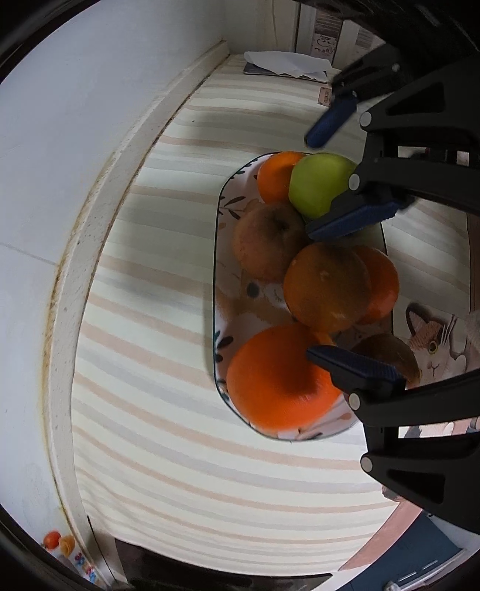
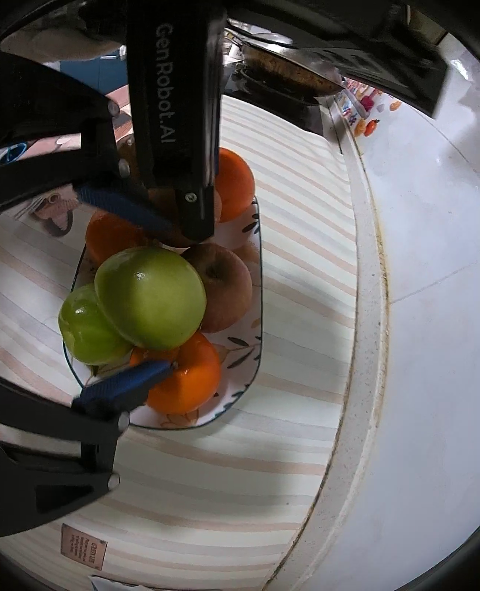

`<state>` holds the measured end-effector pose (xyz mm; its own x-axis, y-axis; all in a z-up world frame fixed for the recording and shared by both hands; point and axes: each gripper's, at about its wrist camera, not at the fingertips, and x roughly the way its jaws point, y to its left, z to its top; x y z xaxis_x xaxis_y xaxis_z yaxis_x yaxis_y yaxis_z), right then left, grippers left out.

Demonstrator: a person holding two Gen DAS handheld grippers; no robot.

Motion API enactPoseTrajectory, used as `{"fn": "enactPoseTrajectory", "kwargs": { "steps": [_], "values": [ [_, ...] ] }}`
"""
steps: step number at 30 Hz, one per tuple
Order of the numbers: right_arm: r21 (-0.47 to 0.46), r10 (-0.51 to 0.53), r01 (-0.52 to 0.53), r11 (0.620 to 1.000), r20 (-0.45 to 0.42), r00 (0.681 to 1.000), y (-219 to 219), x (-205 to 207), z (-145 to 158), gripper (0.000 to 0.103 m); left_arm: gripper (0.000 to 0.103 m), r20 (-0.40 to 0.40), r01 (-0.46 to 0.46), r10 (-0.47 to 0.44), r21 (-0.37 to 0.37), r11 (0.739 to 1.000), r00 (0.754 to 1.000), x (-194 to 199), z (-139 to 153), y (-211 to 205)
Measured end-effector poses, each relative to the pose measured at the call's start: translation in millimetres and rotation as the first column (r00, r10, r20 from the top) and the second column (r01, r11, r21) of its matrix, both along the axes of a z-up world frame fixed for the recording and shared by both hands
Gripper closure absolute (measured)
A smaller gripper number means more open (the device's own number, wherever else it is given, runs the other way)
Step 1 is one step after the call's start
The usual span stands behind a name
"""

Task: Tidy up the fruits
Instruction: 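Carry the orange and green apple onto the floral plate and open both tools, then lift both tools off the plate toward the red cherry tomatoes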

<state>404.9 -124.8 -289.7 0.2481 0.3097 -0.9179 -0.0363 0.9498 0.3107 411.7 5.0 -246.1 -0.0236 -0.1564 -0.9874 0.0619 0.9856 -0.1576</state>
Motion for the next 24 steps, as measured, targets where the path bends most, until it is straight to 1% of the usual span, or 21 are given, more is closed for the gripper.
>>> {"fn": "enactPoseTrajectory", "kwargs": {
  "steps": [2, 3, 4, 5, 7, 9, 13, 17, 21, 24],
  "values": [
    [-0.017, -0.007, 0.007, 1.000, 0.002, 1.000, -3.8, -2.8, 7.0, 0.011, 0.044, 0.023, -0.017, 0.017, 0.004, 1.000, 1.000, -5.7, 6.4, 7.2],
    [-0.028, -0.009, 0.009, 1.000, -0.001, 1.000, -5.6, -4.6, 9.2, 0.011, 0.043, 0.038, -0.025, 0.024, 0.008, 1.000, 0.999, -9.7, 10.2, 11.2],
    [-0.036, -0.011, 0.011, 0.999, -0.005, 1.000, -7.6, -6.6, 11.0, 0.011, 0.040, 0.055, -0.034, 0.033, 0.016, 0.999, 0.998, -14.6, 14.2, 15.4],
    [-0.038, -0.015, 0.015, 0.999, -0.008, 1.000, -10.2, -9.8, 13.4, 0.011, 0.029, 0.067, -0.040, 0.038, 0.024, 0.999, 0.997, -18.8, 17.0, 18.2],
    [-0.049, -0.020, 0.020, 0.999, -0.010, 1.000, -13.9, -17.5, 18.0, 0.010, 0.021, 0.098, -0.051, 0.047, 0.043, 0.998, 0.994, -30.2, 24.1, 25.1],
    [-0.059, -0.017, 0.017, 0.998, -0.011, 1.000, -16.2, -26.3, 22.2, 0.010, 0.021, 0.123, -0.064, 0.056, 0.065, 0.996, 0.991, -43.4, 30.7, 32.6],
    [-0.080, -0.009, 0.009, 0.997, 0.002, 1.000, -18.9, -44.6, 34.5, 0.009, 0.020, 0.173, -0.101, 0.085, 0.085, 0.991, 0.981, -72.0, 43.5, 45.4],
    [-0.108, 0.013, -0.008, 0.994, 0.045, 0.999, -20.4, -65.4, 54.4, 0.009, 0.020, 0.220, -0.118, 0.093, 0.106, 0.987, 0.971, -101.0, 56.8, 51.5],
    [-0.127, 0.024, -0.012, 0.992, 0.097, 0.995, -20.7, -87.0, 77.9, 0.009, 0.020, 0.271, -0.135, 0.104, 0.099, 0.986, 0.957, -130.9, 76.8, 56.1],
    [-0.131, 0.021, -0.004, 0.991, 0.128, 0.992, -19.7, -106.5, 98.3, 0.009, 0.020, 0.319, -0.129, 0.091, 0.100, 0.987, 0.943, -149.2, 94.2, 55.1]
  ]
}}
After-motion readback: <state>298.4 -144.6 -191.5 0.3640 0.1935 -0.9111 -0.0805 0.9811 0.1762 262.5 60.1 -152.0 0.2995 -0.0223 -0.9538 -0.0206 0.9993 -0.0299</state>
